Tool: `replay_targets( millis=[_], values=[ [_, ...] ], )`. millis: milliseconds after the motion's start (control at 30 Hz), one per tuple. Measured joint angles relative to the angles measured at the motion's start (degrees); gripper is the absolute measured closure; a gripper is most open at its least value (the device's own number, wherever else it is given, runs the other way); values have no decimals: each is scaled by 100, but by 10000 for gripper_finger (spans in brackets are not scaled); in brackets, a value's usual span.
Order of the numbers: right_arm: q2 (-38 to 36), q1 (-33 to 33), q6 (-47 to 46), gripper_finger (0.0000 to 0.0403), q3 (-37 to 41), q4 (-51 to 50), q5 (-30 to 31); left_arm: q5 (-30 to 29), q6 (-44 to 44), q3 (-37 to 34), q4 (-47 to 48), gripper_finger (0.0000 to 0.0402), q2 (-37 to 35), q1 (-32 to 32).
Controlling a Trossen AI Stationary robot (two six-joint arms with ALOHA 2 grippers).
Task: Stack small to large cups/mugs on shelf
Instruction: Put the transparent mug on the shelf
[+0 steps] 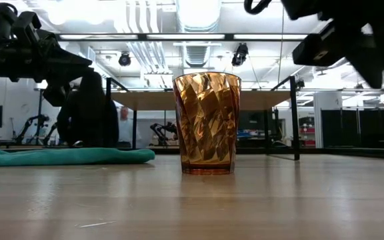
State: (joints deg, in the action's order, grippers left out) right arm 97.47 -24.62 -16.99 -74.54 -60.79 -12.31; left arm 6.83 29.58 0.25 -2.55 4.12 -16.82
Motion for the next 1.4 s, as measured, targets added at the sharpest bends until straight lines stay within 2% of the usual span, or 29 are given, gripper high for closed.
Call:
replay_targets(
  millis=[133, 400, 467, 533, 600, 700, 1400],
  values=[
    [-103, -237, -163, 326, 0, 11, -306, 1, 0, 0, 3, 343, -2, -4],
    [-175, -984, -635, 326, 0, 436, -270, 0, 0, 0, 4, 343, -1, -4],
    [-175, -1116, -794, 326, 0, 601, -59, 1, 0, 0, 2, 343, -2, -4],
    [-175, -1199, -1075, 326, 0, 668, 431, 0, 0, 0, 4, 343, -3, -4],
    [-175, -1213, -1291, 326, 0, 666, 820, 0, 0, 0, 3, 343, -4, -4],
    [-165, -1208, -1343, 326, -2, 668, 960, 0, 0, 0, 4, 343, 0, -2],
    [-93, -1293, -1316, 326, -4, 711, 891, 0, 0, 0, 4, 343, -2, 0]
  ],
)
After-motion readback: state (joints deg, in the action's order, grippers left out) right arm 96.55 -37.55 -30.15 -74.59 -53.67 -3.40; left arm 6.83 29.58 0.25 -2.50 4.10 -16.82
